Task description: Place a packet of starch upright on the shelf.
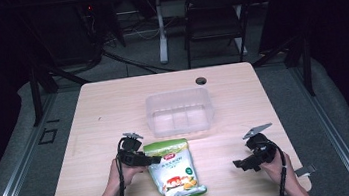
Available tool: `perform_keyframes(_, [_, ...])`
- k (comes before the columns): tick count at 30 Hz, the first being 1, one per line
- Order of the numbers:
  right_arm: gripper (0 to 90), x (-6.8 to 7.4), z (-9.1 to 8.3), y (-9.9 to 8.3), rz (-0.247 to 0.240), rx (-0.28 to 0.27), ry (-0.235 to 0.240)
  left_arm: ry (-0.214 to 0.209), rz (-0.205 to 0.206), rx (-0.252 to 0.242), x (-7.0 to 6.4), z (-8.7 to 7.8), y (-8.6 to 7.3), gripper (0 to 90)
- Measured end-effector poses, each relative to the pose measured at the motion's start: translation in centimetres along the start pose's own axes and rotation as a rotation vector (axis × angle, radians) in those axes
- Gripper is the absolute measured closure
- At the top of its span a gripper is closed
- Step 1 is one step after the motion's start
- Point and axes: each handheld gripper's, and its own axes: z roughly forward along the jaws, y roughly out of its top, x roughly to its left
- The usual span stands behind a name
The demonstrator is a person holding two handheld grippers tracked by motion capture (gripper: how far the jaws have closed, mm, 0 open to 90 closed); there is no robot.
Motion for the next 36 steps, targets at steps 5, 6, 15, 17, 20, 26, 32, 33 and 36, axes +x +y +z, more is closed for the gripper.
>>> perform_keyframes(5, [5.8, 0.0, 0.0, 0.0, -0.002, 0.0, -0.002, 0.022, 0.042, 0.012, -0.9, 0.7, 0.1, 68.0])
perform_keyframes(6, [5.8, 0.0, 0.0, 0.0, -0.005, 0.005, 0.001, 0.024, 0.048, 0.01, -1.0, 0.7, 0.1, 71.7])
perform_keyframes(15, [5.8, 0.0, 0.0, 0.0, -0.005, 0.007, 0.002, 0.026, 0.065, -0.008, -1.5, 0.5, -0.2, 88.9])
perform_keyframes(17, [5.8, 0.1, 0.1, 0.0, 0.005, -0.006, -0.002, 0.038, 0.078, -0.014, -1.8, 0.3, -0.2, 89.2])
perform_keyframes(20, [5.8, 0.1, 0.0, 0.0, -0.002, 0.001, 0.0, 0.023, 0.077, -0.026, -1.7, 0.0, -0.3, 89.1])
perform_keyframes(26, [5.8, 0.1, 0.0, 0.0, -0.007, 0.0, 0.001, -0.015, 0.065, -0.078, -1.5, -0.7, -0.5, 87.7])
perform_keyframes(32, [5.8, 0.1, -0.1, 0.0, -0.001, 0.0, 0.0, -0.003, 0.071, -0.102, -2.0, -1.4, -0.6, 88.3])
perform_keyframes(33, [5.8, 0.1, -0.1, 0.0, -0.002, 0.0, -0.001, 0.0, 0.077, -0.112, -2.2, -1.6, -0.6, 88.3])
perform_keyframes(36, [5.8, 0.1, -0.1, 0.0, -0.007, 0.0, -0.005, 0.004, 0.09, -0.124, -2.6, -2.0, -0.7, 88.2])
